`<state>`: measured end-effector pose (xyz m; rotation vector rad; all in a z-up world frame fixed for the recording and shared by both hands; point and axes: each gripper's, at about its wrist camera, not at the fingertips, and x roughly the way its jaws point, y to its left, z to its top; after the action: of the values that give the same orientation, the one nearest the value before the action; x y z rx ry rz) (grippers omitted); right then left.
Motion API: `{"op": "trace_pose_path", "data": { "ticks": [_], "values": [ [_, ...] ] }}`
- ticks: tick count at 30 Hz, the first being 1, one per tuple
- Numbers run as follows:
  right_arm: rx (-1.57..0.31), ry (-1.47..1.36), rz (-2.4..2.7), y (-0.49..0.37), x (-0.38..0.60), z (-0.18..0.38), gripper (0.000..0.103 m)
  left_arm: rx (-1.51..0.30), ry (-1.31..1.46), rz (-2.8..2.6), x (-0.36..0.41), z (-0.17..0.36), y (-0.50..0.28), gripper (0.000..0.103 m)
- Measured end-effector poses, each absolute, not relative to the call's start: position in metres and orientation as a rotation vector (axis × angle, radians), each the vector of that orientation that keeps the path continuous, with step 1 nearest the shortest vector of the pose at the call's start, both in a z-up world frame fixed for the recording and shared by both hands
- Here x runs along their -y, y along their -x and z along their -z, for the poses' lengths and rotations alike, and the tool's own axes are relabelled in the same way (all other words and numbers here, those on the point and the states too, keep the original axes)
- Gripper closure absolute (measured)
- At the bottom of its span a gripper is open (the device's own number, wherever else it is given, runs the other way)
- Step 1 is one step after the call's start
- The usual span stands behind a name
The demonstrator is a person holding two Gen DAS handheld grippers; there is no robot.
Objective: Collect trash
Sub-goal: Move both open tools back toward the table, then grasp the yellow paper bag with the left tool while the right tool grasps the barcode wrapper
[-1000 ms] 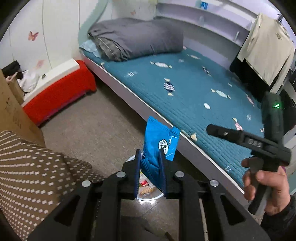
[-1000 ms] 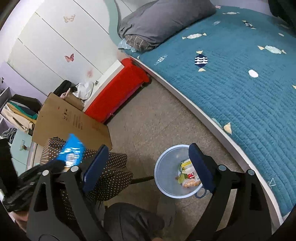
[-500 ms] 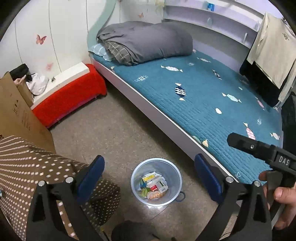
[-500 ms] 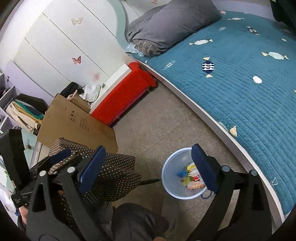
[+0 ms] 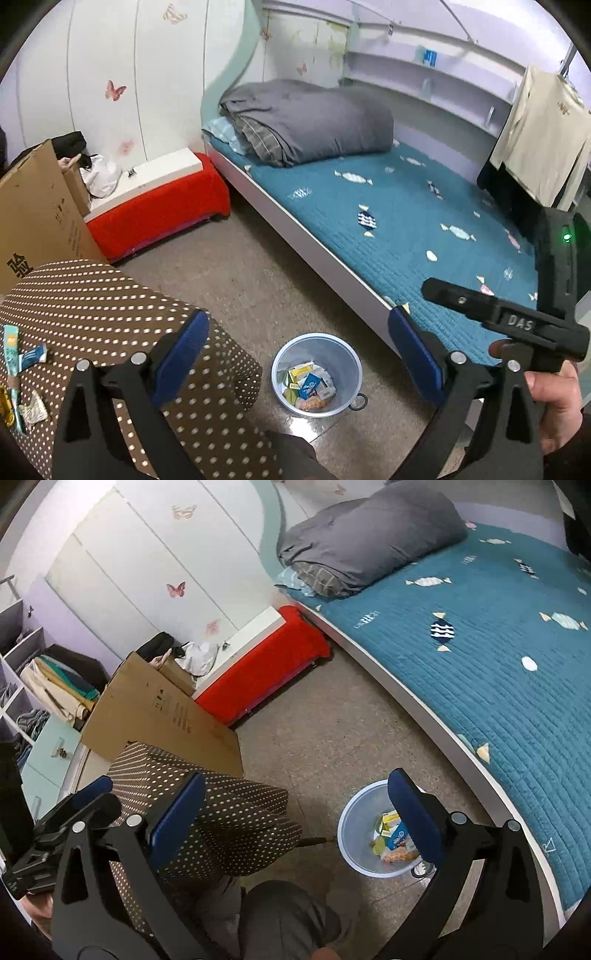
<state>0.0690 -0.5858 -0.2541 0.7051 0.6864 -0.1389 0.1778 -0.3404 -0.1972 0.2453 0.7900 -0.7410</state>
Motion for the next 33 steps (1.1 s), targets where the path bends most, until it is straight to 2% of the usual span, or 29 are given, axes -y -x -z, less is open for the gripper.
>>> {"op": "trace_pose_path", "data": {
  "ticks": [15, 33],
  "values": [
    [-0.662, -0.586, 0.011, -0.088, 0.518, 0.207, 0.006, -0.686, -0.173, 0.666, 0.258, 0.156, -0.158, 0.007],
    [-0.703, -0.364, -0.218, -0.141, 0.396, 0.166, 0.006, -0.636, -0.048, 0.462, 0.114, 0.143, -0.155, 0.007]
  ]
}}
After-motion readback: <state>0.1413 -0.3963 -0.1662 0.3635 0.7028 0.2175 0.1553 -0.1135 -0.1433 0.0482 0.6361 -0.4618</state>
